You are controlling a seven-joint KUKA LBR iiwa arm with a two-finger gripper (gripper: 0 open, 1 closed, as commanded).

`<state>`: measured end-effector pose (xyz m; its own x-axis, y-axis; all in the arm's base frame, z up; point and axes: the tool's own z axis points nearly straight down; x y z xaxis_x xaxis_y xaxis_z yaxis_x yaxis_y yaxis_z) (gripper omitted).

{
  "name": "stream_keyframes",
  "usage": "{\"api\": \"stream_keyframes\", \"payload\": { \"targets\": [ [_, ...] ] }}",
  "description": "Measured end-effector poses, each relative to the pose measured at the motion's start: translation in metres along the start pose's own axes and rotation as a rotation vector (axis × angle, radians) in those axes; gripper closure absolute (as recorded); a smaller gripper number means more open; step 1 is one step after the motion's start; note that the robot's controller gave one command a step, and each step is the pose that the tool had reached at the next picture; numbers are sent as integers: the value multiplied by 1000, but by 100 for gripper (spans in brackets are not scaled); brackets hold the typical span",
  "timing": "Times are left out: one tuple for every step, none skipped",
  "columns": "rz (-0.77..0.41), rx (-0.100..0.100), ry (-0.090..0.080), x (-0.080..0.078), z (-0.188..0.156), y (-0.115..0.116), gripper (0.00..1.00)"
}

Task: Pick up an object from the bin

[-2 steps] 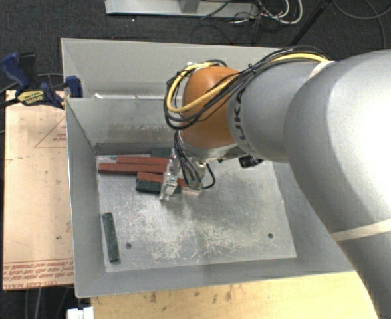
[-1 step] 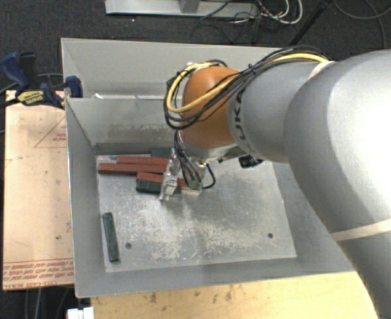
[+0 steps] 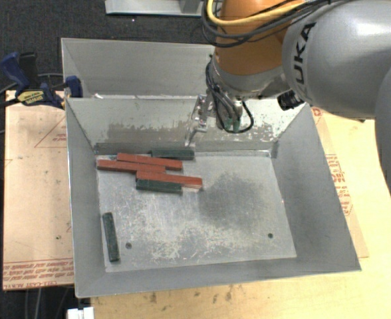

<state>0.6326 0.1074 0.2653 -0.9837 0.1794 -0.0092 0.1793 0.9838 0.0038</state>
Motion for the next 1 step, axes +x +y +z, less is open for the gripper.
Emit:
{"api": "stream_keyframes", "payload": {
  "targets": [
    [-1,2,6,1,4,0,100]
  ]
}}
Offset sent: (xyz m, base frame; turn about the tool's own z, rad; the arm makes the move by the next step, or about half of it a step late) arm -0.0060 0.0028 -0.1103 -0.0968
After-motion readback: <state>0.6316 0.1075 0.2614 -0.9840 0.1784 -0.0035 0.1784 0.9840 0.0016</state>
